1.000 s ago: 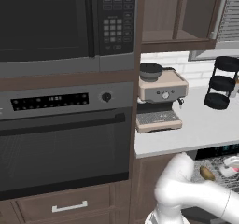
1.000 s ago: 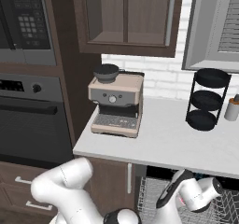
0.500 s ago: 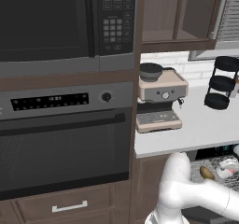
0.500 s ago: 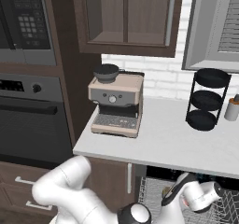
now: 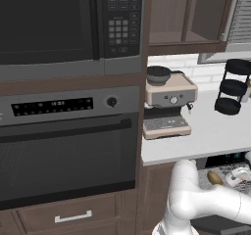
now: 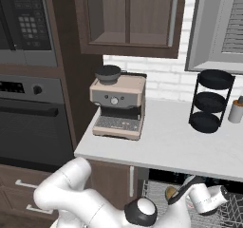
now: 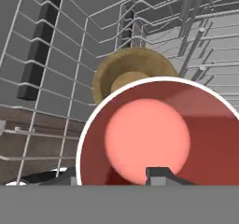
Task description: Pick up the cup and bowl from the counter, place them in the dishwasher, and close the dishwasher door.
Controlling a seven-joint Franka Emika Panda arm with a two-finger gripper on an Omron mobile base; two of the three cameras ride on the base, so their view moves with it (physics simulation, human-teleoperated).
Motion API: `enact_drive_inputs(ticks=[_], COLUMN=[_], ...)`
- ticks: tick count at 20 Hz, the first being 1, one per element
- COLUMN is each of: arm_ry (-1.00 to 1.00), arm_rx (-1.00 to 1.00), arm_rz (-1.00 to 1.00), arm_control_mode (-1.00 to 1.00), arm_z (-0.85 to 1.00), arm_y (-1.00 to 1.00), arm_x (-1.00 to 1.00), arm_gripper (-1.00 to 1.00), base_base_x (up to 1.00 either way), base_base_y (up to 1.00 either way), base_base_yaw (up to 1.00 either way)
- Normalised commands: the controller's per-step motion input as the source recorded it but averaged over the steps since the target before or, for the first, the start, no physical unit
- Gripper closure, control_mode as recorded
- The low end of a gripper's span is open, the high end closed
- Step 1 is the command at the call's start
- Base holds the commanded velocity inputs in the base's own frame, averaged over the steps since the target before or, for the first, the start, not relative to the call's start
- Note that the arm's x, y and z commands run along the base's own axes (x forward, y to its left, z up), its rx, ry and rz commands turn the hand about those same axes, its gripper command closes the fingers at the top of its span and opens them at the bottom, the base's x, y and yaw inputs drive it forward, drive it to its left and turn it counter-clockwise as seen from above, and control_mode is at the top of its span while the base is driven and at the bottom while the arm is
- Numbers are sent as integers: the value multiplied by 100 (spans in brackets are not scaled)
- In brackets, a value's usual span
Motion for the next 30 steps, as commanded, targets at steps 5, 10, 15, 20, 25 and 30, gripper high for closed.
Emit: enact_drive_inputs(ticks=[5, 10, 15, 20, 25, 30], arm_ry=[14, 8, 1, 0, 6, 18], arm_rx=[2, 0, 0, -2, -11, -4], arm_rz=[0, -2, -2, -3, -4, 0], arm_control_mode=[-100, -100, -100, -100, -100, -100], arm_z=[0, 35, 22, 44, 26, -10], arm_y=[-19, -3, 0, -7, 0, -4], arm_x=[18, 3, 22, 0, -40, -67], arm_gripper=[-100, -100, -100, -100, -100, -100], base_base_x=[0, 0, 0, 0, 0, 0], base_base_y=[0, 0, 0, 0, 0, 0], base_base_yaw=[0, 0, 0, 0, 0, 0])
